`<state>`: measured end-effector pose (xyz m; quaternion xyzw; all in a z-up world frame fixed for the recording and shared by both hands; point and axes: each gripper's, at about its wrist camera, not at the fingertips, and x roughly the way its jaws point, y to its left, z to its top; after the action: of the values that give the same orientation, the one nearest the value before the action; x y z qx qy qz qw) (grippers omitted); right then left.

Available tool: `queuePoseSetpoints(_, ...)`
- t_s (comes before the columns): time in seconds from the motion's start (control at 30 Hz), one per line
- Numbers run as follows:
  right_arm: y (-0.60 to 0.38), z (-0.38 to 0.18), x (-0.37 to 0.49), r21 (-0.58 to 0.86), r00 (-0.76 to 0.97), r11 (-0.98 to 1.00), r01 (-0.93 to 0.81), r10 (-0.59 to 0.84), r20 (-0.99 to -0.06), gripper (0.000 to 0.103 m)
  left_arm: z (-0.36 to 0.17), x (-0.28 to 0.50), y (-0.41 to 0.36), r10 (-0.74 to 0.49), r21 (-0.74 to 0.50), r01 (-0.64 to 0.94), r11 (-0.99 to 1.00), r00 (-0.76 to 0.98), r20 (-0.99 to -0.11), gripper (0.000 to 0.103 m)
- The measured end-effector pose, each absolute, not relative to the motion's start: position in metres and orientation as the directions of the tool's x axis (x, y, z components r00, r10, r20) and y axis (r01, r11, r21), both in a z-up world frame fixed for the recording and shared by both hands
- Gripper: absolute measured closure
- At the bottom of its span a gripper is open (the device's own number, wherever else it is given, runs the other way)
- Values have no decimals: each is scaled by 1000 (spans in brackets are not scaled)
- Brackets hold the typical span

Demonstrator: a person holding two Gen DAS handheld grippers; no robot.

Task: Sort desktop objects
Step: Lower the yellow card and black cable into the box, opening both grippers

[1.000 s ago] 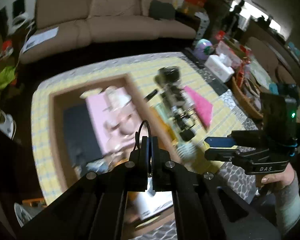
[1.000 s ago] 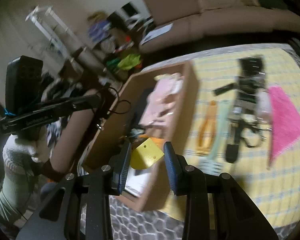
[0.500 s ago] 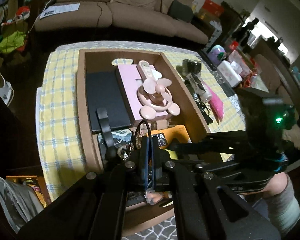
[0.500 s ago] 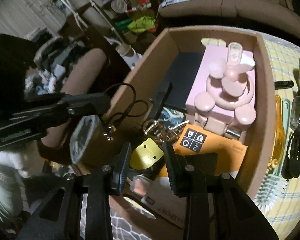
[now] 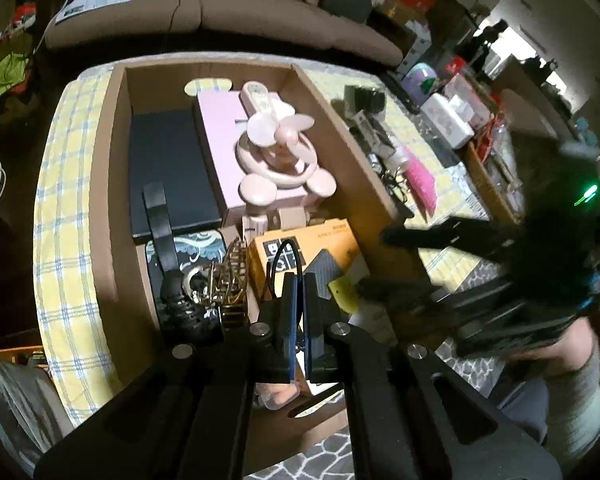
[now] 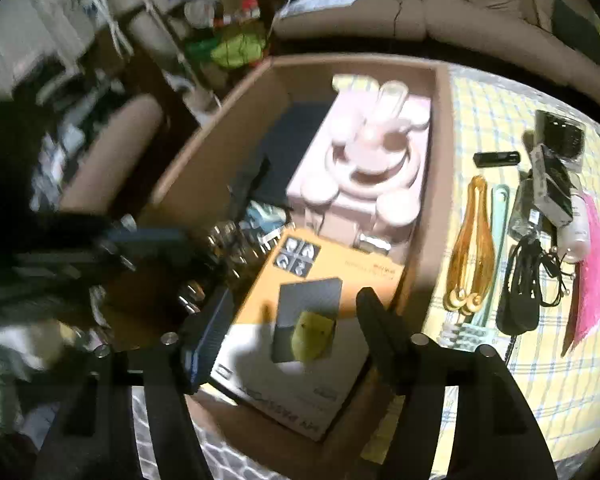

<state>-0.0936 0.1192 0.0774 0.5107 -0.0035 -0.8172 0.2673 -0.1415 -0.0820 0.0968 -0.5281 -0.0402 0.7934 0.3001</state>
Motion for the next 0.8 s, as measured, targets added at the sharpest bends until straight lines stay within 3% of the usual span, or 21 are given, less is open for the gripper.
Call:
queuePoseSetpoints(0.2,146,101,-89,290,-397,-864,411,-457,-796,35,81,-141,-85,466,-346,-414,-842,-235,-853,100)
queuePoseSetpoints(0.37,170,112,-80,287,-431,-878,383,-444,-785,34,87,-140,-97,478,-370,-371,-852,-261,-839,68)
queuePoseSetpoints(0.63,233,119,-69,308,-494,-906,290,-418,-762,28,119,-141,-96,488,-371,-358,-857,-328,-809,46)
queuePoseSetpoints(0.8,283,121,-64,326,-539,-922,207,-386,-748,24,128,-133,-61,504,-363,-408,-838,-322,-801,19)
